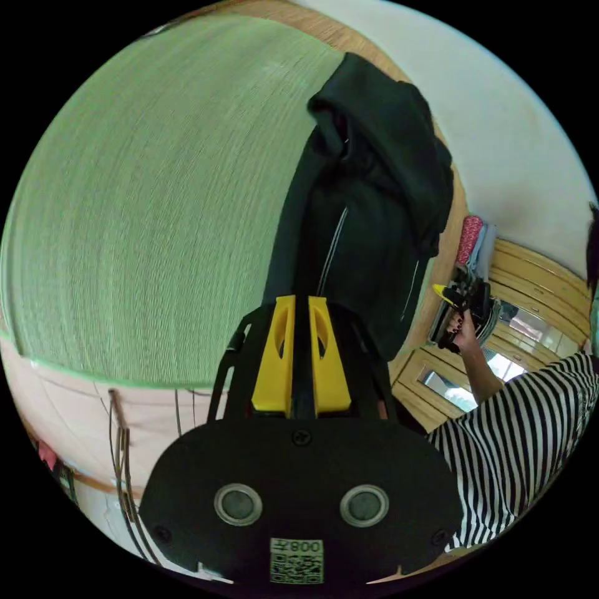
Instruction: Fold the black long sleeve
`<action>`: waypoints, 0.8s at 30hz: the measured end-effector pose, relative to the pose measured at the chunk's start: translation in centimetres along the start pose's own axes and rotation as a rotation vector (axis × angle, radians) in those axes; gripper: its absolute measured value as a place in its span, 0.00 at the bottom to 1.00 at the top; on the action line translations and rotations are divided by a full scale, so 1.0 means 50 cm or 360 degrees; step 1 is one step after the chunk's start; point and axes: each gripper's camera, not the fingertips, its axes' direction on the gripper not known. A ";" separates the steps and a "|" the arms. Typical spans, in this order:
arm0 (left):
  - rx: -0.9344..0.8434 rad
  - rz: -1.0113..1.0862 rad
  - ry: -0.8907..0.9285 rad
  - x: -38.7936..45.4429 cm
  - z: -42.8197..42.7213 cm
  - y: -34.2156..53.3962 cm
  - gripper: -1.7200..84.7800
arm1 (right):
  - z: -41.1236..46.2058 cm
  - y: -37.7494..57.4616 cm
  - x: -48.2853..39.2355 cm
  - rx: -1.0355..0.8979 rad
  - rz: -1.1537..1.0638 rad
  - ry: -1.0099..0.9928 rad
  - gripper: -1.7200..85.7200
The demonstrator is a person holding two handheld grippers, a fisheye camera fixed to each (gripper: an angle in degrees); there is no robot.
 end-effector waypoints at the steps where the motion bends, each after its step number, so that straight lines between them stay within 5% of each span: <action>1: -0.0071 -0.0090 0.0007 -0.028 0.004 0.028 0.10 | 0.001 0.031 0.023 -0.0019 0.0092 -0.0047 0.08; 8: -0.0262 -0.0402 0.0158 -0.149 0.031 0.110 0.15 | 0.007 0.162 0.113 -0.0175 0.0448 -0.0045 0.12; 24: -0.0336 -0.0362 0.0141 -0.218 0.033 0.099 0.13 | 0.071 0.217 0.190 -0.0365 0.0568 -0.0002 0.11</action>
